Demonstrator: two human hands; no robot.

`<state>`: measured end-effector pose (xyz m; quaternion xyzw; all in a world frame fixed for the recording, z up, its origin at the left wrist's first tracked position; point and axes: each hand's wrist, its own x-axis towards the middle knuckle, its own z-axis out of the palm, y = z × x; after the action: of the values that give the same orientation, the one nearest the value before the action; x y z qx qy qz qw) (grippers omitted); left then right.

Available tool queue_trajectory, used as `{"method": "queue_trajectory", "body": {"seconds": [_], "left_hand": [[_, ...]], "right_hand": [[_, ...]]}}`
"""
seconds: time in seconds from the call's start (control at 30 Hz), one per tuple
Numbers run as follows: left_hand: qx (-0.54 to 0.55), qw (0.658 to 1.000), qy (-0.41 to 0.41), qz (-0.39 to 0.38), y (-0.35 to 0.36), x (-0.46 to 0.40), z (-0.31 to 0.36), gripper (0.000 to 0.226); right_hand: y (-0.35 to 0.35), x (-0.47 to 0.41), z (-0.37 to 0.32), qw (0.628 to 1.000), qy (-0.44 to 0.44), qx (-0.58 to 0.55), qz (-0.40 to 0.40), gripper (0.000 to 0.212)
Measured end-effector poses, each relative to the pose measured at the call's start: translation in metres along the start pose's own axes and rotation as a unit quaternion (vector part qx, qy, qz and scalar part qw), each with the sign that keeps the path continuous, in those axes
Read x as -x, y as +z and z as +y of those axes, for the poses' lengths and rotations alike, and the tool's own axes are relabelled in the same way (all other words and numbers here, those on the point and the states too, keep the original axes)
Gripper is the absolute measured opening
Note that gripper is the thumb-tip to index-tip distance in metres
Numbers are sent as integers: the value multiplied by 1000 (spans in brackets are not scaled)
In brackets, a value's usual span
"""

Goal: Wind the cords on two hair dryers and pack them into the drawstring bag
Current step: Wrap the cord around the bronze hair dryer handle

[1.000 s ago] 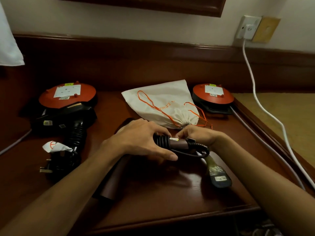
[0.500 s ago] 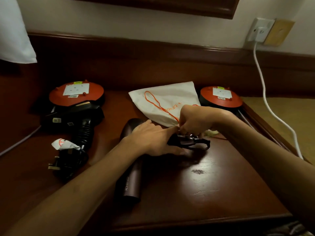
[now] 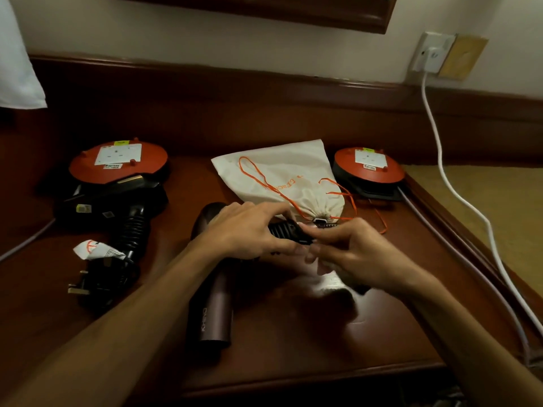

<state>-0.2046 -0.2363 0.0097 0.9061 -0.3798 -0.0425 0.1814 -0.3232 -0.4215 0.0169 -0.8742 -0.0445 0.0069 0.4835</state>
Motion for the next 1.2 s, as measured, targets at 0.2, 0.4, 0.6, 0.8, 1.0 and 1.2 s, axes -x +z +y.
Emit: {"method": "queue_trajectory", "body": {"seconds": [0.2,0.4,0.6,0.8,1.0,1.2], "left_hand": [[40,998,-4,-49,-8,0,-3,44],[129,990,-49,-12,-7,3,-11,57],[278,959,-50,23,-11,9,-27,61],[326,942,-48,62,-14,17,-26,53],[354,927,-70,103,-14,23,-30,56],[276,949,-81,125,-7,17,-24,46]], "right_hand": [[34,25,37,982,-87,-1,170,33],[58,21,50,939,-157,119,281,30],[55,22,64,958,46,-76,272,30],[58,9,59,855,120,-442,245,52],[79,-8,41,768,29,-602,217,50],[62,-37,39,720,3,-645,255,46]]}}
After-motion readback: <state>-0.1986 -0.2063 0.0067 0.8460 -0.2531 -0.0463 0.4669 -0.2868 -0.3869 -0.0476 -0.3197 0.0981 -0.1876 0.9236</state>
